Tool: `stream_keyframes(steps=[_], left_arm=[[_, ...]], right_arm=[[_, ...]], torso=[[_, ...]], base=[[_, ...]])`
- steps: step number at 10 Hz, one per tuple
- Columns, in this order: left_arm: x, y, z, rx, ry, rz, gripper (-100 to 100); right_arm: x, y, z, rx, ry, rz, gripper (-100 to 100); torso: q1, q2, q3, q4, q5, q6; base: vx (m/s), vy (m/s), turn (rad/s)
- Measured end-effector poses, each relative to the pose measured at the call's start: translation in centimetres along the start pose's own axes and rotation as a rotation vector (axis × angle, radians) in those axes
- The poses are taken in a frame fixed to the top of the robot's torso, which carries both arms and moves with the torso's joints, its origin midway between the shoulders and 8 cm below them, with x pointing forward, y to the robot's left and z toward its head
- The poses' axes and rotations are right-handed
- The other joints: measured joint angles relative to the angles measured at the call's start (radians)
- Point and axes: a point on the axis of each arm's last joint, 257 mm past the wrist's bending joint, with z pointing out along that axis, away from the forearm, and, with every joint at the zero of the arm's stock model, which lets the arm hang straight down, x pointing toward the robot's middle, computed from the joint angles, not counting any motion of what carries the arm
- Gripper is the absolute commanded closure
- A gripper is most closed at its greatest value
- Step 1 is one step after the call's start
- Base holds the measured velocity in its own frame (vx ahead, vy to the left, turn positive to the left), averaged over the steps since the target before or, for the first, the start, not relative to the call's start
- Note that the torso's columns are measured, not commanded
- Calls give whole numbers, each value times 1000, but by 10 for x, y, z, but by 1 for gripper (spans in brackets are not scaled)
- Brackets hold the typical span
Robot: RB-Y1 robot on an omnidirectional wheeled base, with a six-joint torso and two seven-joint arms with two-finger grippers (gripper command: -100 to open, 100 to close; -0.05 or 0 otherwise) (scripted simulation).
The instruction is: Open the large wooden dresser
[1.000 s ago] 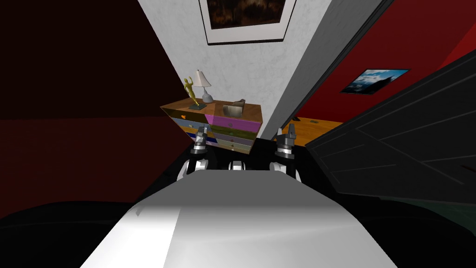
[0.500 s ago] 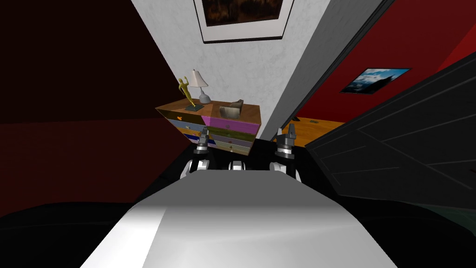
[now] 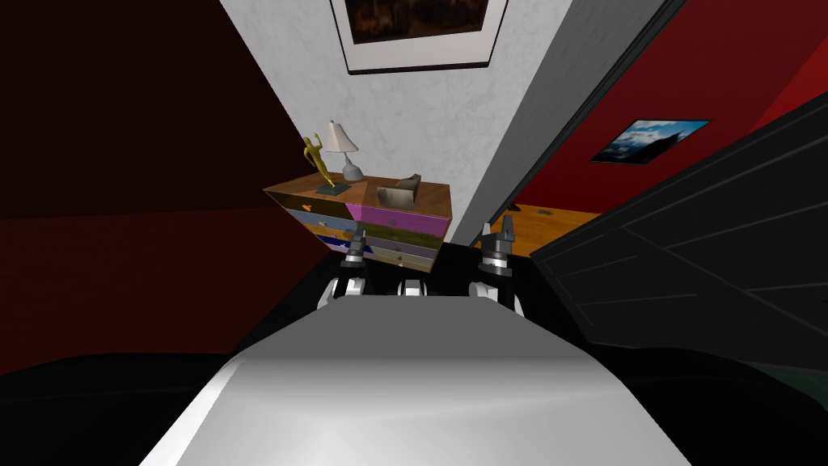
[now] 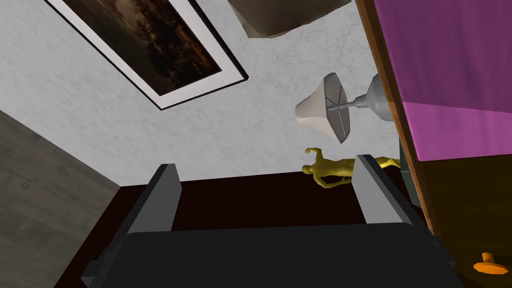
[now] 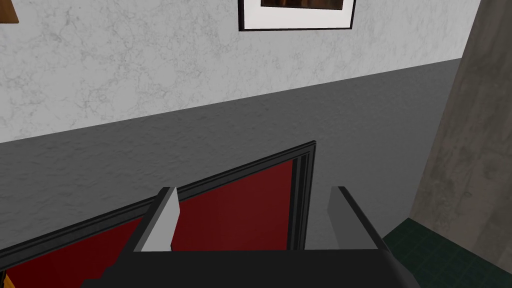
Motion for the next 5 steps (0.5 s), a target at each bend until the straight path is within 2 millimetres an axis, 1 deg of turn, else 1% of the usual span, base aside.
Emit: stream_keyframes(steps=[2,5], left_arm=[[5,15,-1,-27,10,4,-100],[14,36,-6,-71,24,8,-100]], right_arm=[[0,0,0,0,0,0,0],[0,0,0,0,0,0,0]], torso=[[1,1,0,0,0,0],[0,0,0,0,0,0]], base=[[57,-35,-12],[82,-50,-13]])
